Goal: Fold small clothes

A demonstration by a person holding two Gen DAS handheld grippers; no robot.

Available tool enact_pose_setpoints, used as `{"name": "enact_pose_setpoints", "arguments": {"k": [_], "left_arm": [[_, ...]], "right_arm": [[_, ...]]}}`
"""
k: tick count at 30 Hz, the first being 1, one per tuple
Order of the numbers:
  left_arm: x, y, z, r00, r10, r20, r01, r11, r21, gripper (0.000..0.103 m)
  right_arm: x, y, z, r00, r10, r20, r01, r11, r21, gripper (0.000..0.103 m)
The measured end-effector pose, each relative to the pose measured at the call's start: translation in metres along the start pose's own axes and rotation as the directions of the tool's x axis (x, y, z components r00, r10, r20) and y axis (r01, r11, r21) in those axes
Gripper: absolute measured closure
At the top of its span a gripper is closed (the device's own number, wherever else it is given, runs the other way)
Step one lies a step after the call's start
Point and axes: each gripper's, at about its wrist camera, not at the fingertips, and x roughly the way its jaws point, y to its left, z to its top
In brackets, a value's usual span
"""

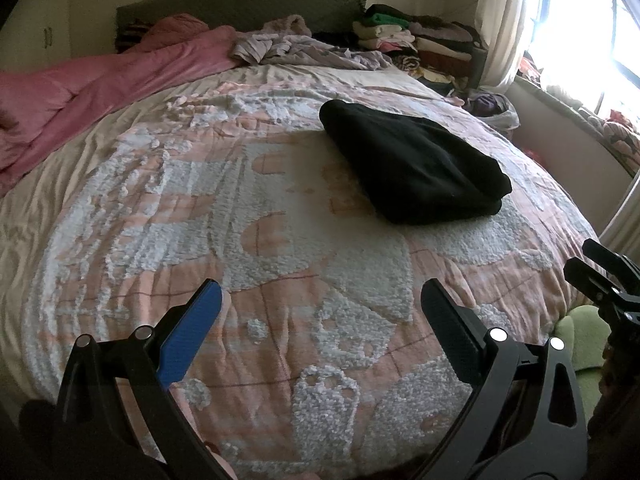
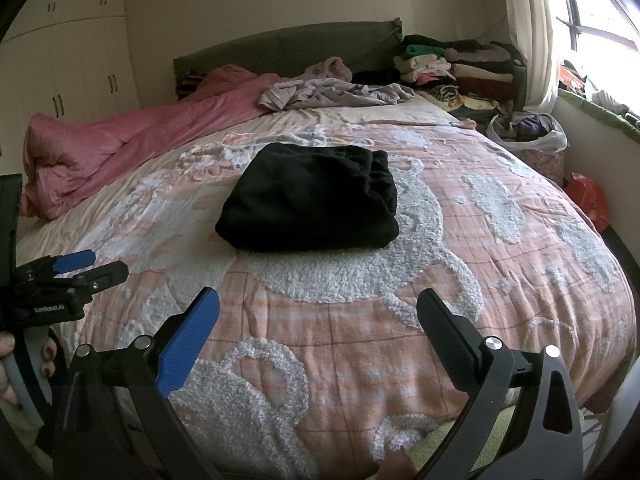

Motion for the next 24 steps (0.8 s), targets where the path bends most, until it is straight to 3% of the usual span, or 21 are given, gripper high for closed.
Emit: {"name": "enact_pose_setpoints", "arguments": {"k": [24], "left_arm": [[-0.0023, 0.0016, 0.0017, 1.0, 0.028, -0.008, -0.028, 1.0, -0.006, 0.01]], "right_arm": [[-0.0021, 0.0004, 0.0005, 1.0, -0.003, 0.0, 0.003, 1.0, 0.002, 0.005]]}}
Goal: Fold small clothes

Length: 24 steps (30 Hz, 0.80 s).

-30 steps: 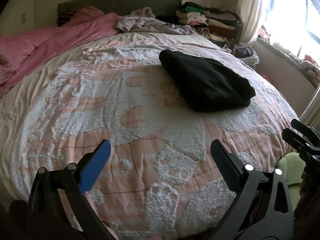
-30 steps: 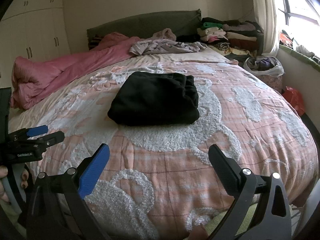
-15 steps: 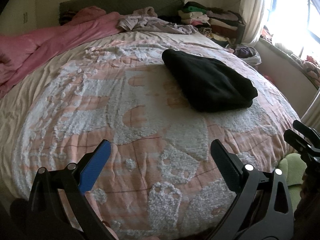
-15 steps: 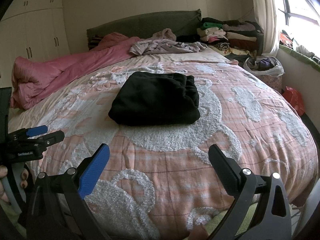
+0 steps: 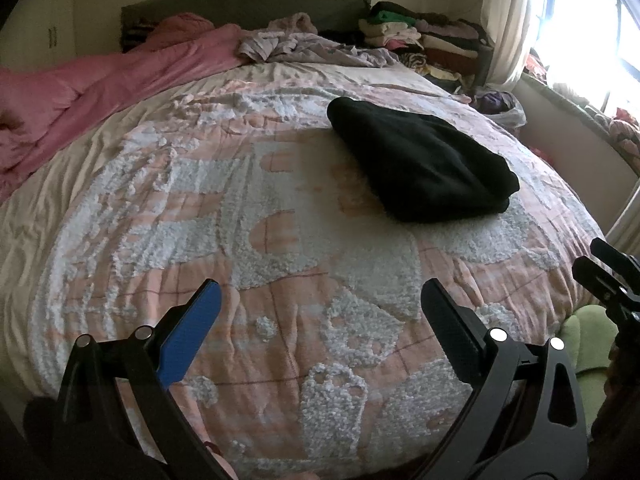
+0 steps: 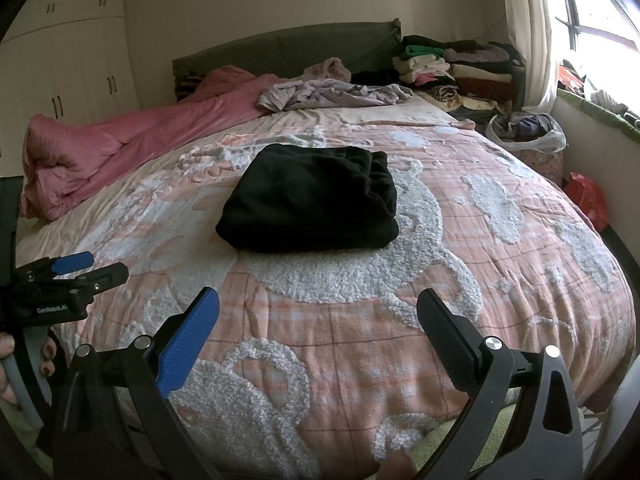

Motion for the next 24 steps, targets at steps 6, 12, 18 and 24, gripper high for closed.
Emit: {"name": "enact_pose_setpoints", "arguments": {"k": [6, 12, 18, 24], "left_arm": [[-0.0004, 0.0002, 0.0004, 1.0, 0.003, 0.0, -0.003, 1.0, 0.0, 0.01], [-0.0003, 0.0018, 0.0008, 1.0, 0.006, -0.002, -0.006, 1.0, 0.002, 0.01], [-0.0002, 0.0009, 0.0002, 1.0, 0.011, -0.004, -0.011, 1.0, 0.003, 0.01], [-0.0006, 0.0002, -0.0008, 1.0, 0.002, -0.007, -0.002, 1.0, 0.007, 0.01]], "right_arm": [[0.0003, 0.0003, 0.0, 1.0, 0.002, 0.001, -0.002, 1.0, 0.0, 0.005], [0.0003, 0.0005, 0.0002, 1.0, 0.0, 0.001, 0.0, 1.0, -0.001, 0.005], [-0.0004, 0.0008, -0.0007, 1.0, -0.004, 0.001, 0.004, 1.0, 0.001, 0.005], [-0.0003, -0.0035, 0.0011, 1.0, -0.019, 0.003, 0.019, 1.0, 0.015, 0.005]]}}
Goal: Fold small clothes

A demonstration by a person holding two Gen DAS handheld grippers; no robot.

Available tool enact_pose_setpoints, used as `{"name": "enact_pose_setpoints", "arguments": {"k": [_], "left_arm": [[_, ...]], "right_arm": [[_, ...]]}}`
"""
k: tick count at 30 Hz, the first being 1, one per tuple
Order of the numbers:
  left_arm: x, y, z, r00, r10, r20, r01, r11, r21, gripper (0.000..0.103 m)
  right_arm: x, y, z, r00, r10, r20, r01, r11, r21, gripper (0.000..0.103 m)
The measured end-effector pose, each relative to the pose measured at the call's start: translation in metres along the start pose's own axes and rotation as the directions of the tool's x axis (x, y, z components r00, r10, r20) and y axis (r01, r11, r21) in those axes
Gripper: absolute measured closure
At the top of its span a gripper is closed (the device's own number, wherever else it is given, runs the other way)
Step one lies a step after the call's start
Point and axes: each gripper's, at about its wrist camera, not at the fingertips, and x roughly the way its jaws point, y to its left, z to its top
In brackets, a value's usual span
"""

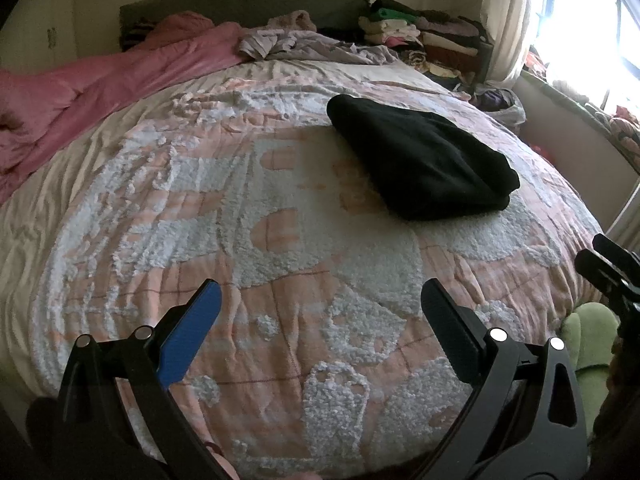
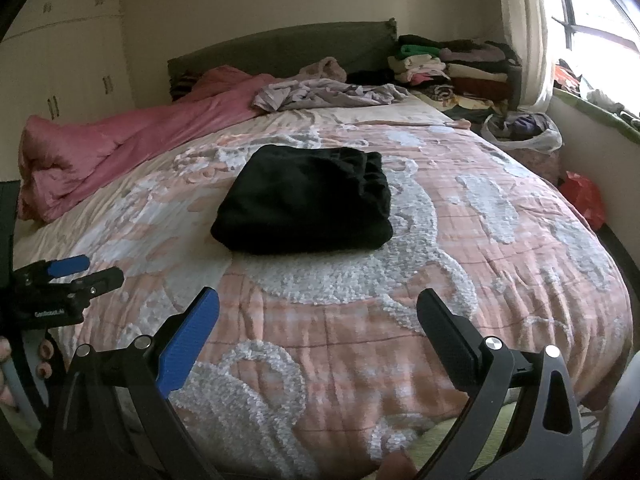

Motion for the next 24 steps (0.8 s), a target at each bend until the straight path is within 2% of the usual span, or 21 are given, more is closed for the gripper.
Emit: {"name": "enact_pose_setpoints", "arguments": {"k": [4, 9, 13, 16, 19, 20, 21, 22, 23, 24], "left_arm": [[0.003, -0.002, -0.001, 1.0, -0.01, -0.017, 0.01, 1.0, 0.01, 0.01], [0.007, 0.002, 0.0, 0.999, 0.01, -0.042, -0.01, 1.0, -0.006, 0.01], [0.009, 0.019, 0.005, 0.998, 0.052, -0.04, -0.054, 0.998, -0.04, 0.01], [0.009, 0.056, 0.018, 0.995, 0.098, -0.027, -0.1, 0.989, -0.113, 0.01], [0.014, 0.115, 0.035, 0.98, 0.197, -0.03, -0.199, 0.962, -0.19, 0.01], [0.017, 0.14, 0.039, 0.97, 0.242, -0.038, -0.244, 0.945, -0.218, 0.01], [0.02, 0.164, 0.043, 0.958, 0.282, -0.045, -0.284, 0.927, -0.244, 0.01], [0.027, 0.203, 0.047, 0.935, 0.345, -0.077, -0.353, 0.896, -0.269, 0.01], [0.032, 0.231, 0.049, 0.912, 0.396, -0.11, -0.41, 0.863, -0.296, 0.01], [0.038, 0.262, 0.05, 0.887, 0.439, -0.144, -0.462, 0.832, -0.307, 0.01]], "right_arm": [[-0.002, -0.011, 0.002, 1.0, -0.017, 0.004, 0.017, 0.999, 0.037, 0.005], [-0.01, -0.037, 0.005, 0.997, -0.071, 0.022, 0.068, 0.992, 0.108, 0.005], [-0.028, -0.08, 0.005, 0.987, -0.156, 0.047, 0.142, 0.967, 0.213, 0.005], [-0.053, -0.13, 0.001, 0.961, -0.271, 0.064, 0.239, 0.921, 0.308, 0.005], [-0.089, -0.193, -0.013, 0.899, -0.432, 0.068, 0.37, 0.834, 0.409, 0.005], [-0.104, -0.225, -0.022, 0.854, -0.519, 0.04, 0.449, 0.773, 0.449, 0.005], [-0.113, -0.248, -0.031, 0.819, -0.573, 0.01, 0.5, 0.723, 0.478, 0.005], [-0.122, -0.268, -0.04, 0.789, -0.614, -0.015, 0.537, 0.678, 0.502, 0.005], [-0.135, -0.303, -0.058, 0.73, -0.68, -0.075, 0.605, 0.59, 0.535, 0.005], [-0.141, -0.322, -0.07, 0.693, -0.71, -0.124, 0.643, 0.532, 0.55, 0.005]]}}
